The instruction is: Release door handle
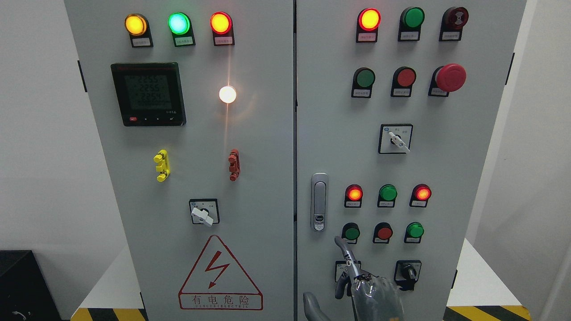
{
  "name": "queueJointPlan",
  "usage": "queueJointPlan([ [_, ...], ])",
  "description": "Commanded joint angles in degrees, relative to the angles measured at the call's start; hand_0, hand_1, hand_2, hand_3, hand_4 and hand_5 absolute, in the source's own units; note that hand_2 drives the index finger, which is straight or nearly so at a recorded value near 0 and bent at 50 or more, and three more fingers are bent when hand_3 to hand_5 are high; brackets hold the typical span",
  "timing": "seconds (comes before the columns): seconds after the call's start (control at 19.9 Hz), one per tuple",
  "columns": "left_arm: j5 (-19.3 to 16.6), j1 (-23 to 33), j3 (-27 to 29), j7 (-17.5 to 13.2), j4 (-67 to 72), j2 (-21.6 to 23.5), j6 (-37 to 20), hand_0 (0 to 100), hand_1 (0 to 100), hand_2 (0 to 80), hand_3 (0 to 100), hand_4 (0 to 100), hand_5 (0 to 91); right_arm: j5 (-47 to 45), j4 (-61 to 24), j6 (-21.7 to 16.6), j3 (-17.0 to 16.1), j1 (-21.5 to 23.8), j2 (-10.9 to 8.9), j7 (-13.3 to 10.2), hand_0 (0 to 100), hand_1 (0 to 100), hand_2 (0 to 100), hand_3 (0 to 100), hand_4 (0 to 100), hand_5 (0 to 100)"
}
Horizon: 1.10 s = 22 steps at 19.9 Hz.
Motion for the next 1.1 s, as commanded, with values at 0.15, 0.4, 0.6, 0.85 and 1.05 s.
queueJointPlan([
  [0.15,0.00,-1.49,0.00,0.05,1.67,0.00,0.03,12,56,0.0,0,0,0.0,12.74,5.41,1.77,3.46,-2.37,0.02,-0.21,27,21,0,100,100,100],
  [0.4,0.00,-1.58,0.00,0.05,1.67,0.00,0.03,12,56,0.0,0,0,0.0,16.78,7.17,4.94,3.28,-4.74,0.02,-1.00,28,21,0,100,100,100],
  [0.6,0.00,-1.49,0.00,0.05,1.67,0.00,0.03,12,56,0.0,0,0,0.0,18.44,8.58,6.69,3.10,-6.32,-0.07,-1.00,29,20,0,100,100,100],
  [0.85,0.08,-1.49,0.00,0.05,1.67,0.00,0.03,12,56,0.0,0,0,0.0,18.80,10.07,8.36,2.93,-7.90,-0.07,-1.00,29,20,0,100,100,100],
  [1.05,0.00,-1.49,0.00,0.05,1.67,0.00,0.03,12,56,0.0,0,0,0.0,19.16,10.07,9.16,2.84,-7.91,-0.42,-1.00,29,20,0,100,100,100],
])
